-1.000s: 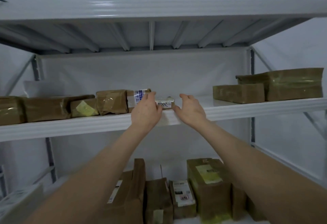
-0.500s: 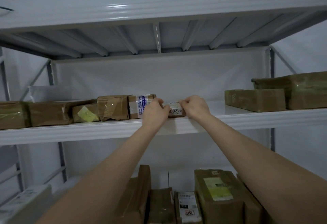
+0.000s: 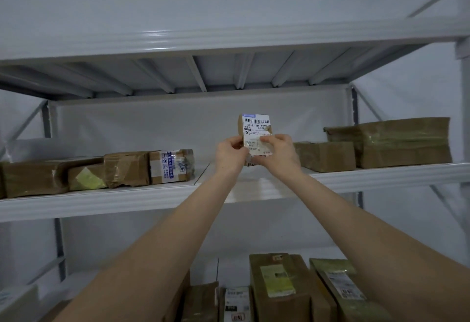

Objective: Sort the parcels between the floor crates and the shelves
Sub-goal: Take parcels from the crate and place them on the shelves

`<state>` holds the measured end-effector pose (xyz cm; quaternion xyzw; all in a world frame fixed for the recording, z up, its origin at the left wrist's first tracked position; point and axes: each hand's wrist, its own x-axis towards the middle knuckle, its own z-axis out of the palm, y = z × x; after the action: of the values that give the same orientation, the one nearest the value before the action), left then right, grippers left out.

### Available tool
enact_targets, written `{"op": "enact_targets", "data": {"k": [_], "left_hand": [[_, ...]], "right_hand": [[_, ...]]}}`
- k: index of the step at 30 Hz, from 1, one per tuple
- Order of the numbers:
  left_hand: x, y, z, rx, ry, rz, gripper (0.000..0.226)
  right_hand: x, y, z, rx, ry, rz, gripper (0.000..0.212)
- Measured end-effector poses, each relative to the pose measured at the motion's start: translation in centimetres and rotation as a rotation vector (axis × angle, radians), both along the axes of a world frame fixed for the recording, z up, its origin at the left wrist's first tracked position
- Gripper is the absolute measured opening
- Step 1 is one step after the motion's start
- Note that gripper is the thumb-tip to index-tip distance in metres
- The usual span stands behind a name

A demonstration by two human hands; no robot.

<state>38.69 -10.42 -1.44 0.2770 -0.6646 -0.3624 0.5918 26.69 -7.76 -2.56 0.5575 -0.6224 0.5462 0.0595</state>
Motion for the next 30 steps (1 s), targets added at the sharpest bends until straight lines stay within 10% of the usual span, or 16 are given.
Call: {"op": "enact_targets", "data": {"k": [13, 20, 30], "left_hand": [[-4.3, -1.6, -0.4, 0.254, -0.185, -0.262, 0.042], [3.4, -2.9, 0.4, -0.404, -0.578, 0.394, 0.048], [14.9, -5.5, 2.1, -0.256, -0.420, 0.626, 0.046]], "right_hand": [[-4.1, -0.3, 0.7, 0.468, 0.430, -0.343, 0.028], [2.8, -2.5, 1.6, 0.208, 0.418, -0.139, 0.045], [15.1, -8.7, 2.2, 0.386, 0.507, 0.112, 0.059]]}}
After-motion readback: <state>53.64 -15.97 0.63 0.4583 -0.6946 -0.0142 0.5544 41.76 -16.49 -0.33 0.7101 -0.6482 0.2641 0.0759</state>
